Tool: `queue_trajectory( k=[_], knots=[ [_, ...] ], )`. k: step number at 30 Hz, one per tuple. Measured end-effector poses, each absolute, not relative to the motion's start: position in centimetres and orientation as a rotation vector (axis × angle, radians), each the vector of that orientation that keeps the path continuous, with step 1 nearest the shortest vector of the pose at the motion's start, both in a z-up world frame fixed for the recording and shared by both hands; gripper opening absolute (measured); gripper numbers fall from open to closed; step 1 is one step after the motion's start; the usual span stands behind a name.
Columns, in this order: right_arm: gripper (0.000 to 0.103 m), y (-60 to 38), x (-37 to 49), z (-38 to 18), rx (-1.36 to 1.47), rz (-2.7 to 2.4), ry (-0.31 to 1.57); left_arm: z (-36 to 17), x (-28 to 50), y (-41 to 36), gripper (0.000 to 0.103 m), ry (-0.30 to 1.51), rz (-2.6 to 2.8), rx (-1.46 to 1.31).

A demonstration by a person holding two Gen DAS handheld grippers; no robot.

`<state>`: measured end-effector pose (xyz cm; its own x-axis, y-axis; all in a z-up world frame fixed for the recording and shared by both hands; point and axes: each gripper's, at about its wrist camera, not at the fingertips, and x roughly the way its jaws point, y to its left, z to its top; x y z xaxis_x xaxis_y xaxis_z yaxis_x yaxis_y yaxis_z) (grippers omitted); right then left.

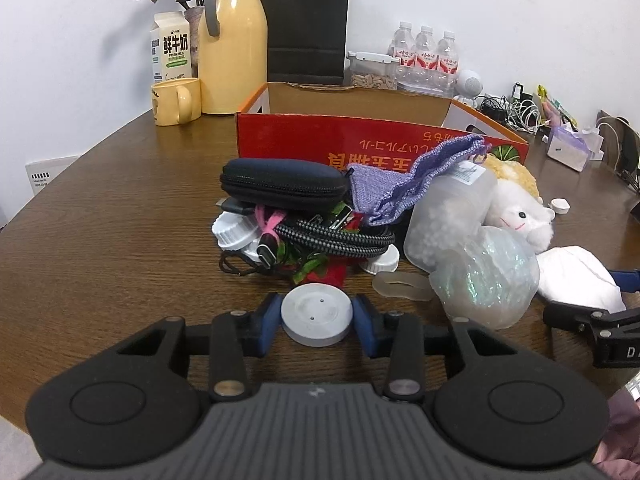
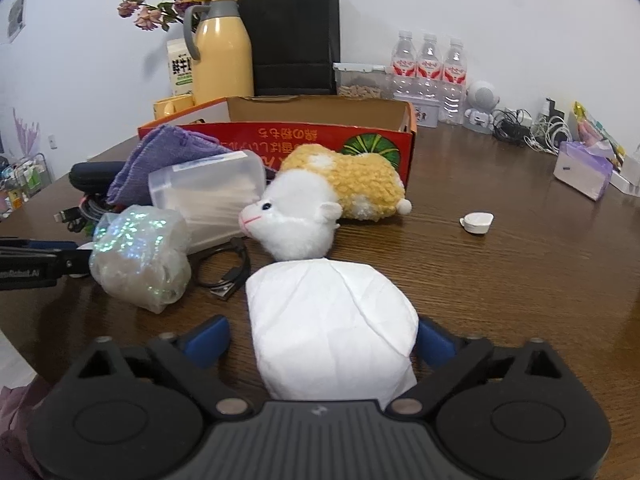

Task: Organize objects
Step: 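Grasp the white round lid with the left tool while the right tool grasps the white cloth, then carry the lid and cloth into the cardboard box and open both tools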

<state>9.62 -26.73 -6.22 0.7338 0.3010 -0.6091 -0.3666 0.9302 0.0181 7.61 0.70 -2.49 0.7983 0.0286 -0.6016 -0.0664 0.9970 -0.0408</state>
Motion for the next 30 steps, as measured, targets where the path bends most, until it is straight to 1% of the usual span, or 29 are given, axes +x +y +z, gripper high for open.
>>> queue_trajectory(
  k=[1, 5, 13, 20, 25, 30],
  knots=[
    [0.076, -26.8, 9.5, -6.1, -0.106, 0.372, 0.647, -2.5, 7.5, 0.8, 0.040, 0.645, 0.051, -0.066],
    [0.071, -27.0, 9.1, -6.0, -0.112, 0.386, 0.643, -2.4, 7.1, 1.0, 0.040, 0.647, 0.048, -0.079],
    [0.071, -27.3, 8.0, -4.9, -0.100, 0.386, 0.607, -1.5, 5.7, 1.4, 0.040, 0.614, 0.038, -0.090],
    [0.071, -26.9, 7.9, -2.2, -0.105, 0.404, 0.525, 1.3, 4.7, 1.2, 0.040, 0.528, -0.007, -0.079],
    [0.071, -26.0, 9.5, 0.6, -0.095, 0.427, 0.441, 4.7, 6.3, 1.0, 0.040, 0.437, -0.021, -0.062],
    [0.071, -24.3, 12.6, 3.5, -0.087, 0.440, 0.355, 7.4, 9.8, 0.6, 0.040, 0.357, -0.029, -0.056]
  ],
)
